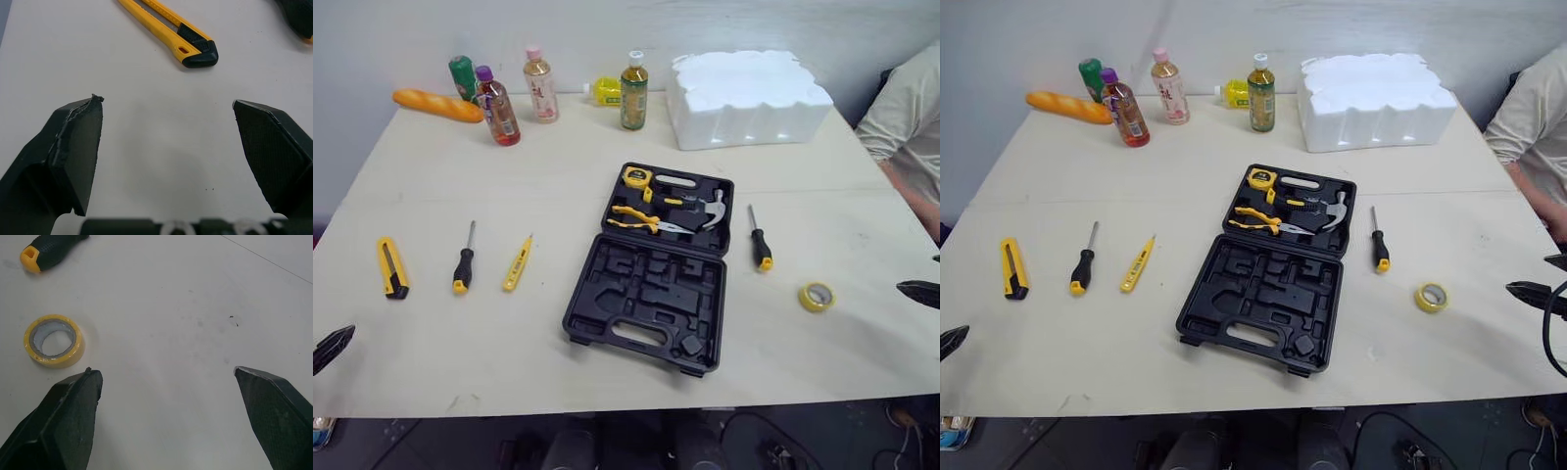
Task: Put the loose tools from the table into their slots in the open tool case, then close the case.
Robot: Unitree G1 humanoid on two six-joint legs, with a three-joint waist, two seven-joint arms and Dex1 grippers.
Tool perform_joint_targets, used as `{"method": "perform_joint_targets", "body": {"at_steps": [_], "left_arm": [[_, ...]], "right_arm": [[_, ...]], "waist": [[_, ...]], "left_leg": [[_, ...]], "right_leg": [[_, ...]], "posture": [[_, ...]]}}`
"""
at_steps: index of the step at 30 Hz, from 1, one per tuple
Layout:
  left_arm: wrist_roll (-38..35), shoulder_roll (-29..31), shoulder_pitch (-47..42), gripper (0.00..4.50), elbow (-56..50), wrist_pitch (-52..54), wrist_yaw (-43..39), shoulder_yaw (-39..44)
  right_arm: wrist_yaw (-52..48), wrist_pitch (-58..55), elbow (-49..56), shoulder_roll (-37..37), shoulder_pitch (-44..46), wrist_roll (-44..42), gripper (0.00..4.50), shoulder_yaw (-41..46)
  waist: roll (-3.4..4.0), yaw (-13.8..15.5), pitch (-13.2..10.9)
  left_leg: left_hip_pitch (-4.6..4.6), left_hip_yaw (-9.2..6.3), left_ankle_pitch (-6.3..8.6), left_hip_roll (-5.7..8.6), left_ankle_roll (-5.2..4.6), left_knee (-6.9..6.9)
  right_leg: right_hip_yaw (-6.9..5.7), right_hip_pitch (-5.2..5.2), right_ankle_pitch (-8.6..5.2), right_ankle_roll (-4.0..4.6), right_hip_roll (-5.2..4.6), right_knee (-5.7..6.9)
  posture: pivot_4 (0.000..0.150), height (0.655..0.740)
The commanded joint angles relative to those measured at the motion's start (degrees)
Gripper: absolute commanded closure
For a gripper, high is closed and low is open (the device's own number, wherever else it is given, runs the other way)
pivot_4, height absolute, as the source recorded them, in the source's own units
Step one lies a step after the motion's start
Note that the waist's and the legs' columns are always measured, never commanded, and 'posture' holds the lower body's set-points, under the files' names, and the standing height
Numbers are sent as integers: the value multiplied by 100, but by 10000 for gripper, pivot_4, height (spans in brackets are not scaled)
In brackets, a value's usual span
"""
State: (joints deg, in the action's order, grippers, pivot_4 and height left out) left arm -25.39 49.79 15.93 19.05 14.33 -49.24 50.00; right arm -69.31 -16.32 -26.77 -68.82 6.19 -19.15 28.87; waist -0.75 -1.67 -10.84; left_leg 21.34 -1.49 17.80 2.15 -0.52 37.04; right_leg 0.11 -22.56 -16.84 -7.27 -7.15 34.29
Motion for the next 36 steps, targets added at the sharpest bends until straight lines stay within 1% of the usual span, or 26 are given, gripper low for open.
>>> {"method": "perform_joint_targets", "body": {"at_steps": [1, 5, 12, 15, 19, 21, 25, 29, 31, 32, 33, 34, 36], "left_arm": [[77, 145, -109, 544, 138, -146, -8, -80], [273, 167, -285, 544, 280, -325, 8, -426], [282, 205, -476, 544, 145, -302, -61, -701], [276, 189, -486, 544, -317, -222, -171, -947], [205, 215, -569, 544, -513, 33, -175, -1040], [139, 209, -580, 544, -854, 234, -267, -1150], [-91, 164, -818, 544, -1844, 705, -276, -1516], [-120, 145, -1275, 544, -2255, 988, -133, -1895], [-187, -7, -1987, 5699, -2403, 1219, -57, -2478], [56, -113, -2480, 8142, -2339, 1195, -2, -2989], [250, -180, -2822, 12976, -2248, 1162, 35, -3343], [442, -280, -3212, 16376, -2074, 1195, 94, -3684], [671, -466, -3809, 25337, -1746, 1264, 199, -4123]], "right_arm": [[102, 106, 154, -68, -16, -22, 0, 232], [173, 56, 421, 36, -296, -77, 0, 441], [409, 161, 588, 163, -491, -28, 0, 586], [552, 217, 701, 242, -536, -13, 0, 570], [687, 281, 661, 236, -457, 23, 0, 523], [738, 276, 771, 256, -493, 23, 0, 522], [923, -52, 1605, 484, -738, -160, 0, 633], [1256, -282, 2340, 741, -835, -127, 0, 583], [1493, -651, 2920, 941, -860, -188, 0, 355], [1636, -800, 3234, 1066, -845, -200, 2560, 167], [1731, -914, 3429, 1148, -814, -197, 6272, 37], [1846, -991, 3608, 1225, -728, -153, 8549, -147], [2012, -1110, 3917, 1340, -530, -110, 18369, -453]], "waist": [[1, 3, 0], [9, 18, -1], [9, 13, -1], [9, 12, -1], [9, 7, -1], [9, 5, -1], [10, 23, -1], [10, 39, -2], [10, 56, -1], [10, 100, -2], [8, 130, -1], [8, 173, 0], [8, 175, 0]], "left_leg": [[0, 0, 0, 0, 0, 0], [-5, 8, 1, 0, 1, 1], [-4, 14, 4, -1, -4, 1], [-5, 17, 4, -1, -5, 1], [-9, 26, 4, -1, -4, 2], [-10, 28, 4, -3, -6, 0], [-7, 30, 2, -8, -17, 3], [-8, 29, 3, -7, -12, 7], [-9, 31, 1, -8, -13, 10], [-12, 31, -3, -8, -13, 10], [-12, 32, -5, -13, -13, 19], [-14, 33, -10, -14, -12, 23], [-9, 37, -15, -11, -8, 32]], "right_leg": [[0, 0, 0, 0, 0, 0], [6, -1, 1, -1, 0, 6], [11, -1, 1, -2, 1, 4], [13, -2, 2, -3, 1, 4], [17, -1, 5, -9, 2, 6], [16, -3, 5, -9, 6, 6], [22, -4, 5, -9, 7, 4], [20, -2, 6, -11, 10, 10], [16, -3, 7, -13, 18, 14], [13, -2, 7, -14, 21, 16], [4, -2, 11, -19, 36, 20], [-1, -1, 14, -23, 45, 24], [-5, -5, 20, -29, 61, 35]], "posture": [[1500, 7383], [1500, 7383], [1500, 7383], [1500, 7383], [1500, 7383], [1500, 7383], [1500, 7383], [1500, 7383], [1500, 7383], [1500, 7383], [1500, 7383], [1500, 7383], [1500, 7383]]}}
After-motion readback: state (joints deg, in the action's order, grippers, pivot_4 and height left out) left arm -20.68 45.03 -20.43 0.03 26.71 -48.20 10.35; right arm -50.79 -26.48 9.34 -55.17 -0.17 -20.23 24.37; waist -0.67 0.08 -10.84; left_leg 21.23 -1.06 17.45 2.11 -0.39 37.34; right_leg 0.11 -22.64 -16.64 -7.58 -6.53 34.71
